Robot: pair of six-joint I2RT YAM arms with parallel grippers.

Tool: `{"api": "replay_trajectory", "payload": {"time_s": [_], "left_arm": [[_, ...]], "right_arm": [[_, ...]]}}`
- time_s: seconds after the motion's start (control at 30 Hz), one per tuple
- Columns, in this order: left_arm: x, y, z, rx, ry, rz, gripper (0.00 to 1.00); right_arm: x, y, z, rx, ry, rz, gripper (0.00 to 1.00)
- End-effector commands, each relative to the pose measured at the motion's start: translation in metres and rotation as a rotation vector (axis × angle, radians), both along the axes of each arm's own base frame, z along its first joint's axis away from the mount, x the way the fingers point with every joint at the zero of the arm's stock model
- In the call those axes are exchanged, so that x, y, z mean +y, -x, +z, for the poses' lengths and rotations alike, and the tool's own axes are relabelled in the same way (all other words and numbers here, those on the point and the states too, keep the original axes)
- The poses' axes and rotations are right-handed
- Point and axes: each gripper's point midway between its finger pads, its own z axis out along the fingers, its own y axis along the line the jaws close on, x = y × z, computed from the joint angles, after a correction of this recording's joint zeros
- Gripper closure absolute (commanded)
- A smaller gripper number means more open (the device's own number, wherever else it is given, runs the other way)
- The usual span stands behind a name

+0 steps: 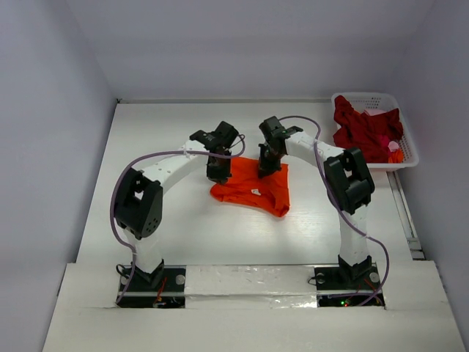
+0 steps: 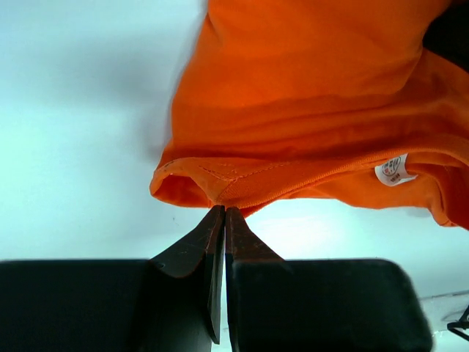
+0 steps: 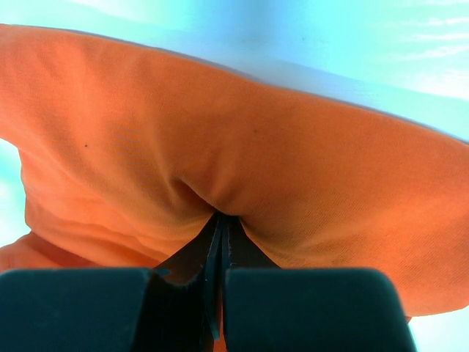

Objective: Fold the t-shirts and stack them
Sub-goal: Smooth out wrinkles on the folded tshirt

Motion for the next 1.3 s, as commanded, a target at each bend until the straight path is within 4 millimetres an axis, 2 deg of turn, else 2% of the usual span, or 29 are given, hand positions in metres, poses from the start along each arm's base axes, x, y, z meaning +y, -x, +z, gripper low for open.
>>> {"api": "replay_trajectory", "payload": {"time_s": [0.0,0.4,1.0,1.07,1.17,1.2,1.27], "left_arm": [[0.010,0.014,0.014,-0.004,-0.007,-0.001,1.00],[0.017,0.043,0.000,0.047,0.011,-0.004,1.00],[0.018,0.074,-0.013,0.096,0.022,-0.014,1.00],[0.020,0.073,-0.007,0.083,0.018,-0.004,1.00],[0.018,0.055,0.026,-0.017,0.035,0.036,1.00],[0.012,0.042,0.044,-0.066,0.054,0.057,1.00],[0.008,0.029,0.060,-0.116,0.063,0.074,1.00]], "right_arm": [[0.004,-0.014,0.004,-0.029,0.003,-0.006,1.00],[0.015,-0.027,0.008,-0.023,-0.016,0.000,1.00],[0.001,-0.056,0.014,-0.035,-0.005,-0.037,1.00],[0.001,-0.056,0.013,-0.033,-0.004,-0.035,1.00],[0.001,-0.055,0.013,-0.034,-0.005,-0.033,1.00],[0.001,-0.054,0.013,-0.034,-0.006,-0.033,1.00],[0.001,-0.052,0.012,-0.030,-0.011,-0.031,1.00]]}}
